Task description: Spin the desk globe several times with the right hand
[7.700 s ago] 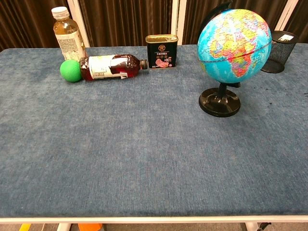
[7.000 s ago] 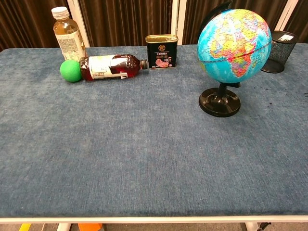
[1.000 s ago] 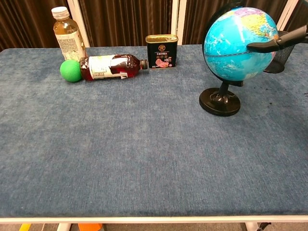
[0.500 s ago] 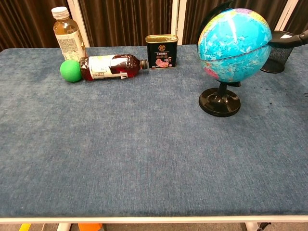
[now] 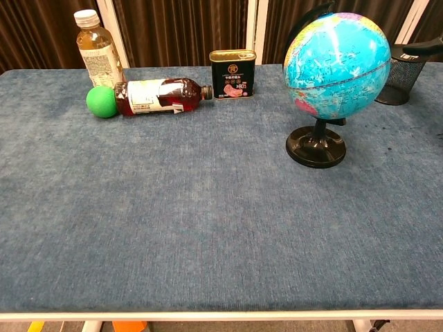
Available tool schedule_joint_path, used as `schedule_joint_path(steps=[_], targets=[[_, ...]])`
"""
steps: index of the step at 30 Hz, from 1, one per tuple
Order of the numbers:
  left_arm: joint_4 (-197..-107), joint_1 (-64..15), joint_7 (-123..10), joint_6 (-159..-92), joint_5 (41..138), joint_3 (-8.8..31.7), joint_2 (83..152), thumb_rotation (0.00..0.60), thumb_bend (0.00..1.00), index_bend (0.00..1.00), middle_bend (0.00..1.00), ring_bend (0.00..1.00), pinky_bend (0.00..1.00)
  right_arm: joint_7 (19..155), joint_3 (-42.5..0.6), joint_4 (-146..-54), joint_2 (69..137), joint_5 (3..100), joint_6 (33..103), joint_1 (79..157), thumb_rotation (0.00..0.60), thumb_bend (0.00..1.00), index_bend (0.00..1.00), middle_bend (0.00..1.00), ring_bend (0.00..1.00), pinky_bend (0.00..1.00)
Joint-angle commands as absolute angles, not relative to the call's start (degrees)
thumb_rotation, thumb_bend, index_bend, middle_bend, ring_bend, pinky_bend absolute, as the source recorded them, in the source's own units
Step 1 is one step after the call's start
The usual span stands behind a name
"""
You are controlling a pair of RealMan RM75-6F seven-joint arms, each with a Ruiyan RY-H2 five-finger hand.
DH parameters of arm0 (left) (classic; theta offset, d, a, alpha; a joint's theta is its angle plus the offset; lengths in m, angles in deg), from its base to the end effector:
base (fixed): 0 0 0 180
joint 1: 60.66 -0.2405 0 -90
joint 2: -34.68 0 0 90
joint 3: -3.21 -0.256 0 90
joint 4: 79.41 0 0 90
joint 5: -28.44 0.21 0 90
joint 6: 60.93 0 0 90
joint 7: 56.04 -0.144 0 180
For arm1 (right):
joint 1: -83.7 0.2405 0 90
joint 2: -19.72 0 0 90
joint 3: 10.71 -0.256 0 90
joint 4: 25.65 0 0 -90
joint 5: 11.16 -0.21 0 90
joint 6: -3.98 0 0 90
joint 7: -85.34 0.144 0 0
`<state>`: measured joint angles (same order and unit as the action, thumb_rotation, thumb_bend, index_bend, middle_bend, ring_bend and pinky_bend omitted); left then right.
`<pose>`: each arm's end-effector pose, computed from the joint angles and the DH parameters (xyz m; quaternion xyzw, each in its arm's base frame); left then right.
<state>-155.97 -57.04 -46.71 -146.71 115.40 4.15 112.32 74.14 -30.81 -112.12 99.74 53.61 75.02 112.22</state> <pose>-0.3424 0.1688 0.1023 -0.5710 -0.4331 -0.4142 0.5611 -0.2183 -0.3492 0.1056 0.5499 -0.3933 0.4692 0.5681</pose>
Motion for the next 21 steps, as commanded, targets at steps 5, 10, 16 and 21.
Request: schedule_joint_path(steps=[5, 10, 16, 21], targets=[[-156.1, -56.99, -46.79, -146.69, 115.42, 4.18, 112.34, 0.6, 0.07, 0.07, 0.08, 0.04, 0.09, 78.13, -27.92, -113.0, 97.29, 58.1, 78.88, 108.61, 0.427, 0.0, 0.0, 0.0, 0.0, 0.0], [-156.52, -56.91, -47.18, -146.78, 115.67, 4.14, 112.35, 0.6, 0.07, 0.07, 0.08, 0.04, 0.09, 86.85, -19.29, -112.61, 92.66, 69.19, 83.83, 101.94, 0.447, 0.0, 0.0, 0.0, 0.0, 0.0], [-158.43, -56.42, -48.97, -147.09, 116.53, 4.22, 111.88, 0.6, 0.07, 0.07, 0.08, 0.04, 0.09, 91.07, -10.73, -108.83, 90.59, 77.41, 89.12, 95.24, 0.448, 0.0, 0.0, 0.0, 0.0, 0.0], [-159.93, -56.37, -50.21, -147.15, 116.75, 4.08, 111.32, 0.6, 0.07, 0.07, 0.08, 0.04, 0.09, 90.73, -8.51, -104.7, 92.99, 79.66, 93.13, 91.48, 0.447, 0.0, 0.0, 0.0, 0.0, 0.0]])
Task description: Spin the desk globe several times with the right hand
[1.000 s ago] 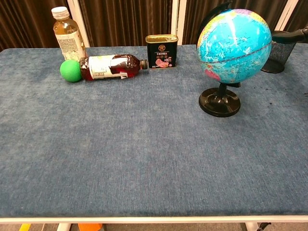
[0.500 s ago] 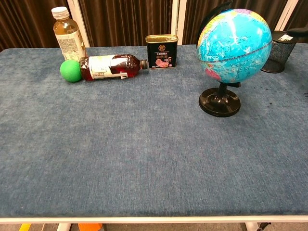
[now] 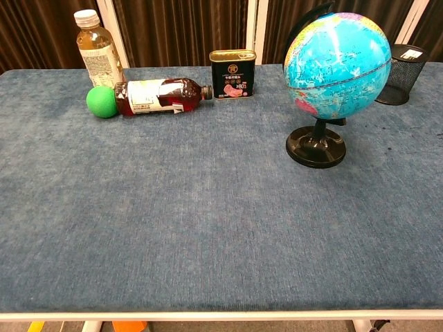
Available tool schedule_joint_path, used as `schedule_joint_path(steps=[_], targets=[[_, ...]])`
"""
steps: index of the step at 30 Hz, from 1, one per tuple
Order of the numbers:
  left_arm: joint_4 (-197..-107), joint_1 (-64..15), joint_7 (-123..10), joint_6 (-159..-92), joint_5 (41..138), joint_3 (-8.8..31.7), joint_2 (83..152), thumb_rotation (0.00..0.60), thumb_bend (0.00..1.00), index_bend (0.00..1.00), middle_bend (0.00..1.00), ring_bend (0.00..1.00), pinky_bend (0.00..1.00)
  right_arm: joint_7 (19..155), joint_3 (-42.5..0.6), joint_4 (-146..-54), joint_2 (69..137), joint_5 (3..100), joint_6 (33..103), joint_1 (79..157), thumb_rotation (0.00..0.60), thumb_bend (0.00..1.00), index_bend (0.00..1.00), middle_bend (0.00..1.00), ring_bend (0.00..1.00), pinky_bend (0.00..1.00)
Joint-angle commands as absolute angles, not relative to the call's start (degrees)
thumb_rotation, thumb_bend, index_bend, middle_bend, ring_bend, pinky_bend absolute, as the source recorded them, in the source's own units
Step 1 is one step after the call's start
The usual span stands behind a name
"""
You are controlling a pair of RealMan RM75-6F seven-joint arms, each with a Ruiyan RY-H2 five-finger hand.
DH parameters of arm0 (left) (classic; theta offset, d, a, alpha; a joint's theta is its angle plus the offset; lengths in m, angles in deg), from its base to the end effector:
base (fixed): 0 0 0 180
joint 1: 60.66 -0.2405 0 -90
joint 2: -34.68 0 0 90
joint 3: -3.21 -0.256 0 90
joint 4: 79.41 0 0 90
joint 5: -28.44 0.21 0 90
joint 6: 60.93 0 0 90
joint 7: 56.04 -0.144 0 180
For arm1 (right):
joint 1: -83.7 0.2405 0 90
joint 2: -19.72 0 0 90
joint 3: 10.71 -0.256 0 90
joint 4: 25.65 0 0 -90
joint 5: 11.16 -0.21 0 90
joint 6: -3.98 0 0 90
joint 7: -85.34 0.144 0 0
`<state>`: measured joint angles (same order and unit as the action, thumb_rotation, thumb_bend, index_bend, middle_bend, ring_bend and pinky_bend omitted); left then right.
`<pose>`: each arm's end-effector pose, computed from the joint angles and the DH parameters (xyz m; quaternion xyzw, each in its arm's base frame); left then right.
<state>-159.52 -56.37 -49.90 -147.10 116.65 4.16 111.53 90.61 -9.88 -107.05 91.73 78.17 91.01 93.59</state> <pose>-0.3269 0.1721 0.1007 -0.5823 -0.4213 -0.4208 0.5535 -0.3137 -0.1975 0.1239 0.6260 -0.3682 0.4248 0.5405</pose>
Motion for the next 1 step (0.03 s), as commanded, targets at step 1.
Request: schedule_joint_path(steps=[1], targets=[[-160.07, -56.39, -50.31, -147.18, 116.76, 4.06, 111.25, 0.6, 0.07, 0.07, 0.08, 0.04, 0.09, 90.6, -8.36, -104.11, 93.46, 79.95, 93.58, 91.09, 0.448, 0.0, 0.0, 0.0, 0.0, 0.0]])
